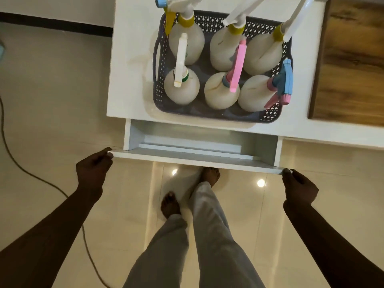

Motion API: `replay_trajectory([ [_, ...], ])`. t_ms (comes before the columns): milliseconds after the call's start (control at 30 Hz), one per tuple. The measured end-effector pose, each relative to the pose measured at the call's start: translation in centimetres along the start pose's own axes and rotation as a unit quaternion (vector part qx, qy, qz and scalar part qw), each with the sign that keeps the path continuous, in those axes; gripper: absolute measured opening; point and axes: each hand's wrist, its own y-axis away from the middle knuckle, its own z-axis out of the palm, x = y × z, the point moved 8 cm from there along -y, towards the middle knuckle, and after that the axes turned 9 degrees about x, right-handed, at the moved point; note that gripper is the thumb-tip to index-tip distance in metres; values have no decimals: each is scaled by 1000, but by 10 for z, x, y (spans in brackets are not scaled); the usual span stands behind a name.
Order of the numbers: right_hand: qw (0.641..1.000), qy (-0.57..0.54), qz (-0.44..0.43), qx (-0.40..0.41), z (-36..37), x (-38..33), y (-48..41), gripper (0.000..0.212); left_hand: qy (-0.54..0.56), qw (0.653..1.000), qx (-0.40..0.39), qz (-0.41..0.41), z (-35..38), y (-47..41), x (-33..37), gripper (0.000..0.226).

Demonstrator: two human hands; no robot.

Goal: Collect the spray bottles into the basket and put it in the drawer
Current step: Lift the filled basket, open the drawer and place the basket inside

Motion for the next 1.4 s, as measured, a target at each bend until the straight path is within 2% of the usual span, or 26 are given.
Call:
replay_trajectory([
  [400, 1000, 17, 5, 2, -61, 80, 20, 47, -1, 998, -19, -55, -58, 53, -73, 40],
  [833, 997, 72, 34, 9, -95, 124, 34, 48, 5, 994, 4, -107, -84, 83, -105, 42],
  [967, 994, 110, 29, 1, -96, 119, 33, 47, -64, 995, -2, -83, -82, 83, -99, 38],
  [1067, 982, 183, -36, -31, -91, 84, 39, 42, -216, 974, 48, 48, -78, 74, -65, 30],
  [1167, 970, 166, -158, -75, -67, 4, 44, 37, -153, 972, 103, 148, -56, 58, 3, 28],
  [1267, 961, 70, -241, -115, -31, -94, 50, 34, -104, 963, 58, 243, 2, 46, 89, 27],
  [1333, 952, 37, -265, -147, 0, -148, 52, 34, -74, 966, 18, 247, 48, 36, 134, 28],
  [1400, 954, -11, -231, -193, 41, -191, 51, 33, -39, 978, -44, 198, 100, 23, 168, 29],
])
